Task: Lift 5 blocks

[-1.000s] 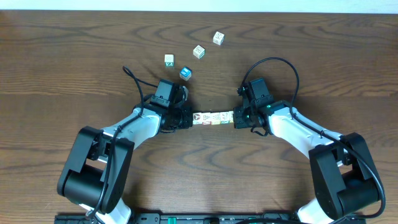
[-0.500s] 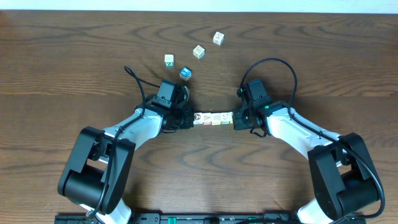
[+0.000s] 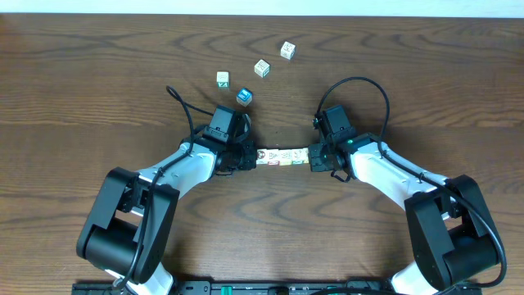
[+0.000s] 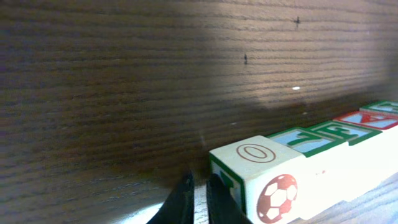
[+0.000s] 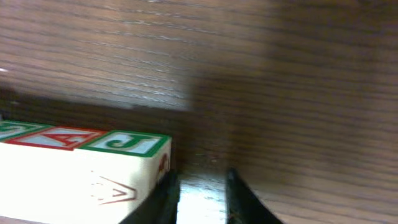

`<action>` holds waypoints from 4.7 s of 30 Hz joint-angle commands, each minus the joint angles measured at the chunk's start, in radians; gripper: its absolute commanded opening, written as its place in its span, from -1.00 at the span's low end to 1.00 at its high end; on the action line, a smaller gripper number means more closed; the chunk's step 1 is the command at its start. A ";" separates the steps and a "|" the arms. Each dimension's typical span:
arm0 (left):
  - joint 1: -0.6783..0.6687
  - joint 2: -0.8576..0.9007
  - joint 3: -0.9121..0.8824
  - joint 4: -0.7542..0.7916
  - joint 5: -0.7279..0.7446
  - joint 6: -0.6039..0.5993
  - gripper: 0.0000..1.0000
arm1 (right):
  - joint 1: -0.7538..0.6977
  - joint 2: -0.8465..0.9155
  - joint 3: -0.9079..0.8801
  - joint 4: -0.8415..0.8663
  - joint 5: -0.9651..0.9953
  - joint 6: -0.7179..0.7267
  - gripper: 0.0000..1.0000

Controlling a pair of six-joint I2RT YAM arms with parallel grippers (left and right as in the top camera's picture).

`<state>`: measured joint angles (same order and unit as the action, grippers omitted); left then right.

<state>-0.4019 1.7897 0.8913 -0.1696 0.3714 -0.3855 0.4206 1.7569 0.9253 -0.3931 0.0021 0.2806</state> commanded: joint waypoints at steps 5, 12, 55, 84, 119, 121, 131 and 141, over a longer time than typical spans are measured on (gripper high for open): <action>-0.020 0.018 0.003 -0.013 -0.026 0.018 -0.66 | 0.037 -0.003 -0.002 -0.008 -0.020 -0.008 -0.30; -0.020 0.018 0.003 -0.033 -0.090 0.018 -0.35 | 0.036 -0.003 -0.002 -0.038 0.035 -0.008 -0.21; 0.013 -0.114 0.091 -0.114 -0.737 0.120 0.16 | -0.299 -0.005 -0.002 0.092 0.124 0.063 0.54; 0.047 -1.389 0.153 -0.385 -0.811 0.434 0.51 | -0.348 -0.005 -0.002 1.012 0.192 -0.133 0.99; 0.203 -1.544 -0.388 0.325 -0.324 0.625 0.53 | -0.348 -0.005 -0.002 0.209 0.192 -0.132 0.98; 0.250 -1.602 -0.541 0.470 -0.283 0.624 0.52 | -0.348 -0.005 -0.002 0.209 0.192 -0.133 0.98; 0.414 -1.788 -0.806 0.350 -0.250 0.602 0.53 | -0.348 -0.005 -0.002 0.209 0.192 -0.133 0.98; 0.425 -1.788 -0.888 0.135 -0.251 0.565 0.53 | -0.348 -0.005 -0.002 0.209 0.192 -0.133 0.98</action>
<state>0.0132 0.0101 0.0067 0.0277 0.1066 0.2054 0.0814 1.7561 0.9207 -0.1848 0.1810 0.1623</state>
